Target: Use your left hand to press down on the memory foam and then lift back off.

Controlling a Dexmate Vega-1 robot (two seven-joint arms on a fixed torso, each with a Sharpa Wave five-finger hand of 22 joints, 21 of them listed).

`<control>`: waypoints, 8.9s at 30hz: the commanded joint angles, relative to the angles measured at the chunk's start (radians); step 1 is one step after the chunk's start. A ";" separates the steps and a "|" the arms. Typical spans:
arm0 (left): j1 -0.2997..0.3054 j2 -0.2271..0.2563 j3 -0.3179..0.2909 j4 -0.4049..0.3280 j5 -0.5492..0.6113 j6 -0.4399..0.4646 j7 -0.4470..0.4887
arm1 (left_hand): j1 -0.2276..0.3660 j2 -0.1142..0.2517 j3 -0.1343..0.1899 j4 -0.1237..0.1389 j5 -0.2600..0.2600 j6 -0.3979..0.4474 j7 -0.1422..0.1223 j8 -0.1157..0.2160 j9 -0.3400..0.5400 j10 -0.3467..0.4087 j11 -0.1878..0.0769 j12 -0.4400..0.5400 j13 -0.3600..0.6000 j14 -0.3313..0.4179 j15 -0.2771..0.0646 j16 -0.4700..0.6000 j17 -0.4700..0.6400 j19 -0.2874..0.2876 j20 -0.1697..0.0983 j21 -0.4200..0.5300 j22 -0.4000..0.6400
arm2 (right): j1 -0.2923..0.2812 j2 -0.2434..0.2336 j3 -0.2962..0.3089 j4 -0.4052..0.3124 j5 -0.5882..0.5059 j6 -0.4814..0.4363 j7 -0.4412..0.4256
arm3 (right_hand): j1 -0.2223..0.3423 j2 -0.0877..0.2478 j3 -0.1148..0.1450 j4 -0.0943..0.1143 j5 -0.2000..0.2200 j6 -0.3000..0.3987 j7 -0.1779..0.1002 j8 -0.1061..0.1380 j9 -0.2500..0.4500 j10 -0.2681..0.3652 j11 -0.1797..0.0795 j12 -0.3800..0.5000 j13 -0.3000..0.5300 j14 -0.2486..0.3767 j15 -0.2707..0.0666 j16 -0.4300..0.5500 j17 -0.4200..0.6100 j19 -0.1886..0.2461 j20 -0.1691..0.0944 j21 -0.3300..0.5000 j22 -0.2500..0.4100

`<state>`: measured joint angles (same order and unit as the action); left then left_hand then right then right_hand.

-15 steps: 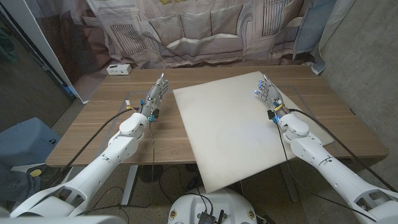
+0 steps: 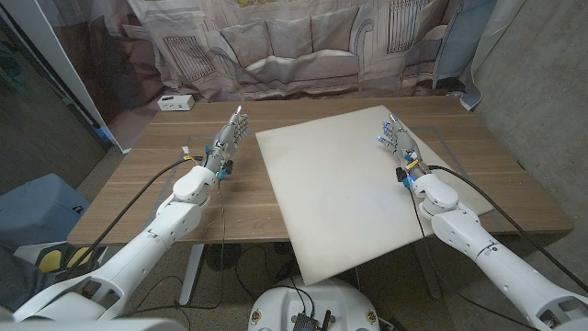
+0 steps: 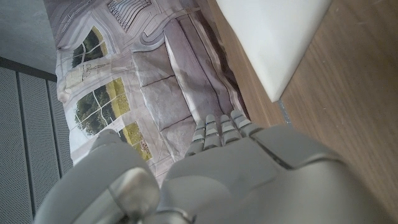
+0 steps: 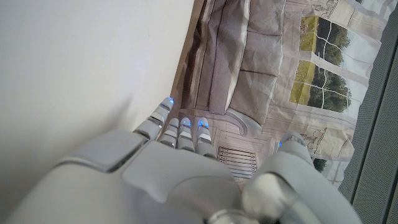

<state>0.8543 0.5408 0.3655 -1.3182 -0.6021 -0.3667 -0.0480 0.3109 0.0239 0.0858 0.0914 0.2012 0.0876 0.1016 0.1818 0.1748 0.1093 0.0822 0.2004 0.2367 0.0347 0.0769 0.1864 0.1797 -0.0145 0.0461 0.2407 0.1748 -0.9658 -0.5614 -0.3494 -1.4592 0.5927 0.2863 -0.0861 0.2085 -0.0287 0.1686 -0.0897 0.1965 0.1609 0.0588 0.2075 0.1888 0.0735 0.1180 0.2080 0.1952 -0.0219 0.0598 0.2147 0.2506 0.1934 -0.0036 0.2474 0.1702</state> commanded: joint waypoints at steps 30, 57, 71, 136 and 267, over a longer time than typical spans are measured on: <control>0.046 -0.025 -0.017 -0.068 0.164 -0.248 0.106 | 0.013 -0.010 -0.013 -0.022 0.004 0.136 0.015 0.030 0.004 0.134 0.010 0.045 -0.029 0.156 0.003 0.033 0.000 0.156 0.023 0.019 0.002 | -0.110 -0.082 0.071 -0.153 0.020 0.041 0.010 | -0.006 0.009 -0.007 -0.001 0.001 0.012 0.003 -0.001 0.000 0.043 0.006 0.014 -0.001 0.031 -0.003 0.009 -0.009 0.040 -0.002 -0.013 0.002; -0.035 -0.019 0.034 -0.060 0.507 -0.296 0.199 | 0.021 -0.008 -0.016 -0.031 0.005 0.192 0.020 0.033 0.005 0.185 0.018 0.053 -0.035 0.219 0.007 0.035 0.000 0.226 0.042 0.022 0.002 | -0.184 -0.087 0.105 -0.202 0.009 0.037 -0.052 | -0.003 0.019 -0.007 -0.004 0.002 0.022 0.035 -0.003 -0.001 0.064 0.022 0.014 -0.001 0.048 0.004 0.010 -0.015 0.061 0.003 -0.018 0.002; -0.064 0.033 0.078 -0.080 0.654 -0.268 0.220 | 0.024 -0.006 -0.015 -0.034 0.006 0.198 0.020 0.031 0.005 0.190 0.019 0.052 -0.035 0.224 0.003 0.032 0.000 0.230 0.043 0.018 0.002 | -0.229 -0.094 0.126 -0.247 -0.009 0.036 -0.094 | 0.001 0.022 -0.007 -0.007 0.002 0.025 0.035 -0.003 -0.001 0.070 0.023 0.014 -0.001 0.050 0.002 0.009 -0.017 0.070 -0.009 -0.020 0.002; -0.239 0.162 0.249 -0.202 1.214 -0.127 0.297 | 0.045 0.012 -0.009 -0.050 0.005 0.182 -0.012 0.009 0.006 0.162 -0.005 0.024 -0.037 0.196 -0.016 0.002 0.001 0.199 0.036 -0.022 0.003 | -0.359 -0.105 0.194 -0.335 -0.037 0.050 -0.141 | 0.007 0.034 -0.008 -0.014 0.000 0.052 0.004 -0.001 -0.001 0.073 0.020 0.004 -0.001 0.046 0.007 0.001 -0.024 0.062 0.001 -0.042 0.002; -0.451 0.000 0.627 0.008 1.392 0.050 0.067 | 0.059 0.055 0.005 -0.072 -0.006 0.119 -0.051 0.005 0.010 0.075 -0.004 0.005 -0.030 0.115 -0.004 -0.003 0.003 0.131 0.050 -0.048 0.007 | -0.449 -0.071 0.273 -0.388 -0.075 0.057 -0.182 | 0.039 0.066 0.001 -0.032 -0.007 0.078 0.024 -0.009 -0.001 0.110 0.020 0.001 -0.001 0.077 0.009 0.002 -0.032 0.082 0.001 -0.050 0.002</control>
<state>0.4184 0.5585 0.9635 -1.3604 0.7741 -0.3177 -0.0130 0.3753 0.0727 0.0889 0.0247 0.1958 0.2085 0.0515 0.1810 0.1840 0.1874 0.0821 0.2033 0.2022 0.1551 0.0730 0.1807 0.1792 0.1174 0.0983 0.1956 0.1793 -1.4128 -0.6314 -0.0772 -1.8381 0.5234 0.3546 -0.2625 0.2439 0.0332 0.1707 -0.1150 0.1924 0.2373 0.0925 0.1996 0.1863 0.1752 0.1375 0.2091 0.1911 0.0483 0.0679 0.2175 0.2186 0.2700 -0.0015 0.1999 0.1697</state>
